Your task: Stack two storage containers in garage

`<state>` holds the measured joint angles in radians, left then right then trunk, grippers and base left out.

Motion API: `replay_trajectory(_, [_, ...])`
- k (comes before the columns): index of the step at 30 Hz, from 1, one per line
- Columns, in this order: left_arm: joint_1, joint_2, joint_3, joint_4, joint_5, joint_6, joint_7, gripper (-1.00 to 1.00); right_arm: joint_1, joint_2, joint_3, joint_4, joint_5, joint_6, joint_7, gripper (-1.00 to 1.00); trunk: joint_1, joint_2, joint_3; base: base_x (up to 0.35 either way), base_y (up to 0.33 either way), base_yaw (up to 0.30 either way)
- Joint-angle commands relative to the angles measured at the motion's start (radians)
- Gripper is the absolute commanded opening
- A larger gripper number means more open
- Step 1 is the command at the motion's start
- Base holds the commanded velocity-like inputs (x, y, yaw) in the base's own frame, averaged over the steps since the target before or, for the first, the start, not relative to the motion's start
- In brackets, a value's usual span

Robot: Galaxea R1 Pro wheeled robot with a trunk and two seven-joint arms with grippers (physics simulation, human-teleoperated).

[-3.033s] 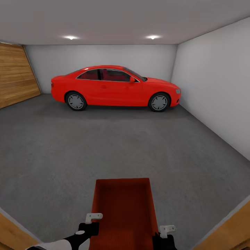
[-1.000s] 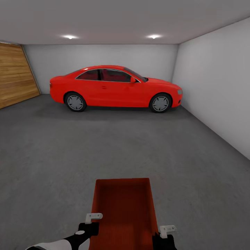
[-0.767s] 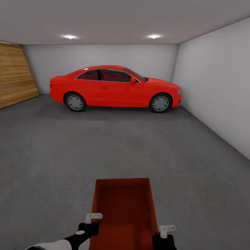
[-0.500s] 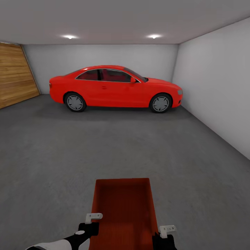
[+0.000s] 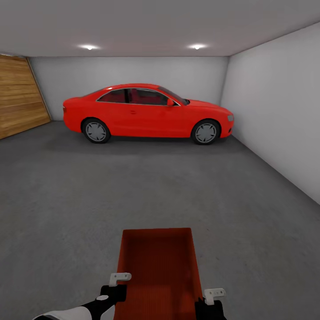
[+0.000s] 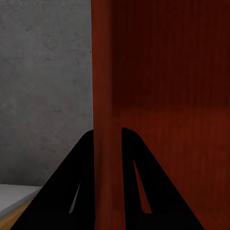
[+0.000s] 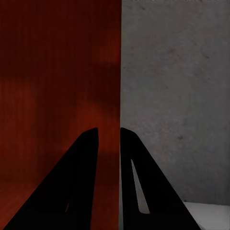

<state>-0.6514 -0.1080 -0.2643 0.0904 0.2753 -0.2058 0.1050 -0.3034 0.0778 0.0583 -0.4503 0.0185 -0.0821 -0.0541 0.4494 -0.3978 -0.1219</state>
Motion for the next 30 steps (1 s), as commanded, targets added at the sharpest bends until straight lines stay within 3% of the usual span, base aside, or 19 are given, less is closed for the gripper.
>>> replay_trajectory(1, [-0.002,-0.035,0.023,-0.032,-0.018,-0.004,-0.001,-1.00,0.000,0.000,0.002,0.003,-0.003,-0.002,-0.004,-1.00,0.001,-0.002,-0.002,0.000,0.000,0.000])
replay_trajectory(25, [-0.002,-0.034,0.023,-0.032,-0.018,-0.004,-0.001,-1.00,0.000,0.000,0.002,0.003,-0.003,-0.002,-0.004,-1.00,0.001,-0.002,-0.002,0.001,0.024,0.000])
replay_trajectory(30, [-0.002,-0.035,0.022,-0.032,-0.018,-0.006,-0.001,-1.00,0.000,0.000,0.002,0.003,-0.003,-0.002,-0.004,-1.00,0.001,-0.002,-0.002,0.181,0.040,0.000])
